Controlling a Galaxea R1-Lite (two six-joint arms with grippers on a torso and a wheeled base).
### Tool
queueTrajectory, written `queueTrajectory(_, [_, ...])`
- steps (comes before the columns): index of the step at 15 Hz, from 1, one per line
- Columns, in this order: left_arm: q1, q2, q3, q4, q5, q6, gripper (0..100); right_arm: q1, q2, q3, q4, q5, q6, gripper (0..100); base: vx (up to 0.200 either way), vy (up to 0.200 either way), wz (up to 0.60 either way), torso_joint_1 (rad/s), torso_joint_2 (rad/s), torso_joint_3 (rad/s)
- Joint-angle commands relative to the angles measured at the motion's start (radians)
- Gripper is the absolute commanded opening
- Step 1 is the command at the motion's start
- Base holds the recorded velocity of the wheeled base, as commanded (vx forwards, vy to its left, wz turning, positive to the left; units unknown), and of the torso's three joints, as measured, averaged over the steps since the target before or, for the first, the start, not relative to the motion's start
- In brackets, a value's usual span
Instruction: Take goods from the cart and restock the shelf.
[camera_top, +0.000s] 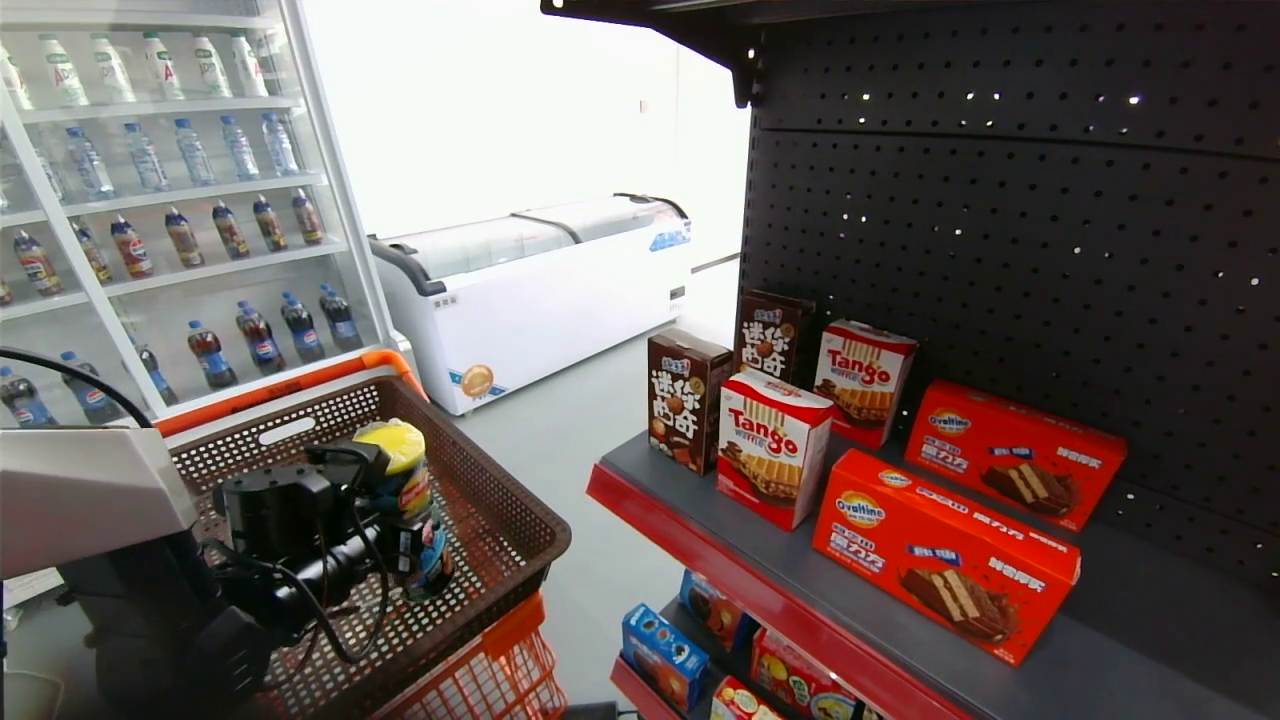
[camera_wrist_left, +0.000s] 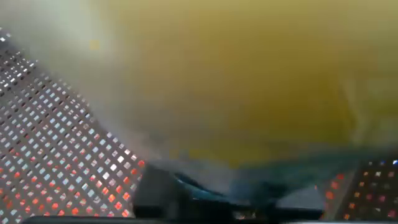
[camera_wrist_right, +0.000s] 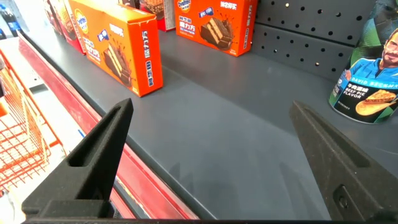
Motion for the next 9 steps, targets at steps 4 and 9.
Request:
queueTrajectory(4, [-0.029,-0.273,-0.119,0.358,0.016,0.032,0,0.000,0.001,0.000,0.000,0.001,0.000,100,0.000,0.000,0.00,0.000,0.00,0.000])
queueTrajectory(9, [-0.153,-0.499,-0.231,0.650,-0.110,0.014,0,0.000,0.001,0.000,0.000,0.001,0.000,100,0.000,0.000,0.00,0.000,0.00,0.000])
